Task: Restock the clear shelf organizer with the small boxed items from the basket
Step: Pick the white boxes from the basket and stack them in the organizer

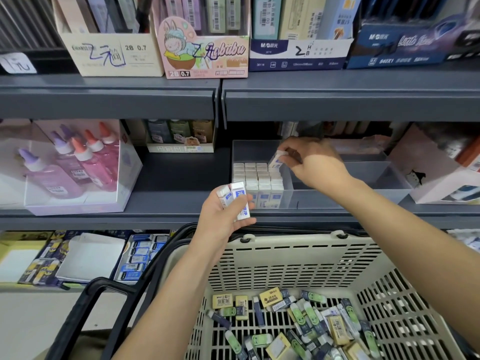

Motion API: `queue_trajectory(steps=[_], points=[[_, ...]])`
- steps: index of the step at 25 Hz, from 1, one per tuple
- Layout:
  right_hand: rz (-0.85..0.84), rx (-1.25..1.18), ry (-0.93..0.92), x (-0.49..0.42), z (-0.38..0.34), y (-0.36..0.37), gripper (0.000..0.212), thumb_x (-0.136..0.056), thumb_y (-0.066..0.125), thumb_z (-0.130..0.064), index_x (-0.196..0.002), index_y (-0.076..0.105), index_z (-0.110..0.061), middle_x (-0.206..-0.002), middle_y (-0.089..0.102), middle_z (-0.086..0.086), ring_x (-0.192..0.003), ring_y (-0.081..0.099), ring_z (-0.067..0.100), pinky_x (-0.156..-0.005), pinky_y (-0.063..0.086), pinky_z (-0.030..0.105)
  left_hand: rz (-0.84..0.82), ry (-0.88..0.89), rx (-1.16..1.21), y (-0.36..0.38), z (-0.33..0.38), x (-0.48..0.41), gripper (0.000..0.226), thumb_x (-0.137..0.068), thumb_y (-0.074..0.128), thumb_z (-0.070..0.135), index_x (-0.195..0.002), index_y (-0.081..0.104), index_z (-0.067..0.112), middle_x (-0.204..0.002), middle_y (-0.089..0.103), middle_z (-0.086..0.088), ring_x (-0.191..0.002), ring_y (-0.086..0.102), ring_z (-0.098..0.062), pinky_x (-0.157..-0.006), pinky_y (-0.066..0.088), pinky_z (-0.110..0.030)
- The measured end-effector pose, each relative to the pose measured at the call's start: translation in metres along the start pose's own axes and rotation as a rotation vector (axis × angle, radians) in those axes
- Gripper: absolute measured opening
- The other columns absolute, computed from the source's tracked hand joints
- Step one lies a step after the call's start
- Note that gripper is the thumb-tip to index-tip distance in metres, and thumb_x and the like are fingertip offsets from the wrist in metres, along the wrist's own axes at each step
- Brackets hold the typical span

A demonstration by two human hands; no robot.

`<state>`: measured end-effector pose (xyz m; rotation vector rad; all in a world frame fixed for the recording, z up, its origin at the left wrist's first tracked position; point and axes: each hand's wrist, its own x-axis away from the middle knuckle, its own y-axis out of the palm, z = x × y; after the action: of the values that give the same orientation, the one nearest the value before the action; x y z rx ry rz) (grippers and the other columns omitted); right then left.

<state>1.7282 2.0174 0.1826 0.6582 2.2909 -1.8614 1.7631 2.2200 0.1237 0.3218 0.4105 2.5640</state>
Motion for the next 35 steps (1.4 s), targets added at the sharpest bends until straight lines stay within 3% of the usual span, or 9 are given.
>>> queue_trajectory(steps=[7,10,15,17,19,22,28,31,35], points=[[-0.115,-0.06,0.177,-0.012,-0.002,0.021,0.009,-0.089,0.052,-0.021,-0.093,0.06,-0.023,-0.095,0.068,-0.002,-0.088,0.061,0.026,-0.085,0.04,0.031,-0.026,-0.011,0.004,0.002,-0.004,-0.001,0.017,-0.088,0.061,0.008,-0.104,0.056,0.014,-0.087,0.074,0.0,-0.088,0.07,-0.014,-0.061,0.055,-0.025],[-0.149,-0.072,0.163,-0.009,0.0,0.029,0.013,-0.088,0.052,-0.019,-0.088,0.063,-0.024,-0.1,0.065,-0.001,-0.09,0.059,0.025,-0.087,0.042,0.031,-0.033,-0.015,0.012,0.001,-0.004,-0.002,0.015,-0.087,0.062,0.008,-0.101,0.058,0.016,-0.086,0.074,0.001,-0.087,0.07,-0.015,-0.06,0.055,-0.025],[-0.161,-0.061,0.115,-0.003,-0.007,0.024,0.018,-0.09,0.052,-0.02,-0.096,0.068,-0.018,-0.112,0.058,0.001,-0.103,0.054,0.022,-0.094,0.042,0.035,-0.042,-0.038,0.025,0.002,-0.004,0.0,0.012,-0.089,0.059,0.006,-0.096,0.062,0.015,-0.08,0.074,0.001,-0.082,0.071,-0.015,-0.057,0.055,-0.025],[-0.152,-0.265,0.067,0.01,-0.017,0.012,0.019,-0.09,0.054,-0.026,-0.103,0.068,-0.022,-0.105,0.061,-0.004,-0.097,0.056,0.014,-0.09,0.045,0.031,-0.054,-0.056,0.033,0.003,-0.003,0.0,0.015,-0.091,0.054,0.003,-0.096,0.062,0.014,-0.08,0.074,-0.001,-0.079,0.071,-0.015,-0.055,0.055,-0.025],[-0.283,-0.545,0.013,0.029,-0.031,0.0,0.023,-0.089,0.058,-0.026,-0.11,0.065,-0.027,-0.096,0.064,-0.007,-0.084,0.057,0.007,-0.08,0.046,0.019,-0.087,-0.059,-0.01,0.005,-0.002,0.001,0.018,-0.092,0.052,0.001,-0.098,0.062,0.014,-0.079,0.073,0.0,-0.078,0.071,-0.014,-0.055,0.054,-0.024],[-0.447,-0.584,-0.03,0.047,-0.038,-0.008,0.027,-0.087,0.062,-0.017,-0.112,0.062,-0.026,-0.092,0.064,-0.002,-0.079,0.057,0.012,-0.074,0.046,0.014,-0.18,-0.046,-0.074,0.008,-0.002,0.007,0.016,-0.091,0.055,0.004,-0.1,0.063,0.014,-0.08,0.072,-0.001,-0.076,0.068,-0.013,-0.056,0.054,-0.023],[-0.217,-0.756,0.23,0.042,0.0,-0.037,0.023,-0.081,0.067,-0.007,-0.087,0.062,-0.028,-0.083,0.06,0.002,-0.075,0.056,0.014,-0.078,0.048,0.028,-0.077,-0.088,0.098,0.01,0.001,0.003,0.012,-0.096,0.037,0.004,-0.102,0.046,0.009,-0.085,0.074,-0.011,-0.072,0.069,-0.018,-0.049,0.052,-0.025],[-0.119,-0.6,0.256,0.034,0.01,-0.037,0.015,-0.082,0.068,-0.014,-0.091,0.062,-0.025,-0.084,0.061,0.001,-0.075,0.052,0.015,-0.076,0.042,0.027,-0.076,-0.03,0.028,0.008,-0.001,0.004,0.009,-0.096,0.039,0.004,-0.1,0.046,0.008,-0.09,0.074,-0.007,-0.079,0.069,-0.017,-0.05,0.052,-0.025],[-0.123,-0.26,0.18,0.031,0.005,-0.031,0.021,-0.082,0.066,-0.025,-0.103,0.066,-0.022,-0.08,0.061,-0.004,-0.075,0.054,0.013,-0.065,0.031,0.012,-0.061,0.052,-0.078,0.004,-0.005,0.005,0.012,-0.092,0.052,0.008,-0.098,0.059,0.015,-0.091,0.072,0.005,-0.087,0.067,-0.012,-0.059,0.052,-0.023]])
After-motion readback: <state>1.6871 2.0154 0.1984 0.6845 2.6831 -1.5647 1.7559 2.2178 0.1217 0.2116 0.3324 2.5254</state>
